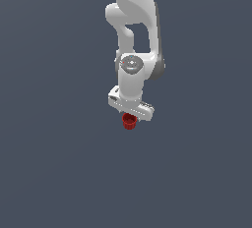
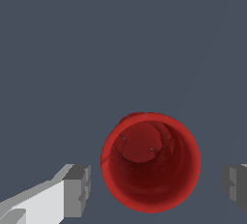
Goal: Pick up the object and move it to a goal position.
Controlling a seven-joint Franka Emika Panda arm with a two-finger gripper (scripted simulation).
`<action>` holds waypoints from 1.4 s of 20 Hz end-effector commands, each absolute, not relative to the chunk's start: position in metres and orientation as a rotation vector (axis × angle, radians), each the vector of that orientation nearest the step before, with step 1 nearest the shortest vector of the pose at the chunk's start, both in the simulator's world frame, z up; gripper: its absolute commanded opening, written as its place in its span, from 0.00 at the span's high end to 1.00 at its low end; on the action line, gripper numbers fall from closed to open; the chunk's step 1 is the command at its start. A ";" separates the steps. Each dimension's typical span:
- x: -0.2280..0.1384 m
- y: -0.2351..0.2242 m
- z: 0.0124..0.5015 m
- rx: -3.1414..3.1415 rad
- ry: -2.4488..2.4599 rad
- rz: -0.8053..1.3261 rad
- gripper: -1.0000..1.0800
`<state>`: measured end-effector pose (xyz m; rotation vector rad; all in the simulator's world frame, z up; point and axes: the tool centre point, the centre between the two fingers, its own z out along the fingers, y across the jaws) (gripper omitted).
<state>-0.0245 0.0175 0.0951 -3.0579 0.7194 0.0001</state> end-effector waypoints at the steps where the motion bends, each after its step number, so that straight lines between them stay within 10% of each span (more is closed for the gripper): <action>1: -0.025 0.018 0.089 -3.058 0.720 0.001 0.04; 14: -0.025 0.017 0.047 -3.056 0.727 0.000 0.04; 15: -0.025 0.017 0.047 -3.056 0.727 0.000 1.00; 28: -0.023 0.017 0.049 -3.056 0.725 -0.001 1.00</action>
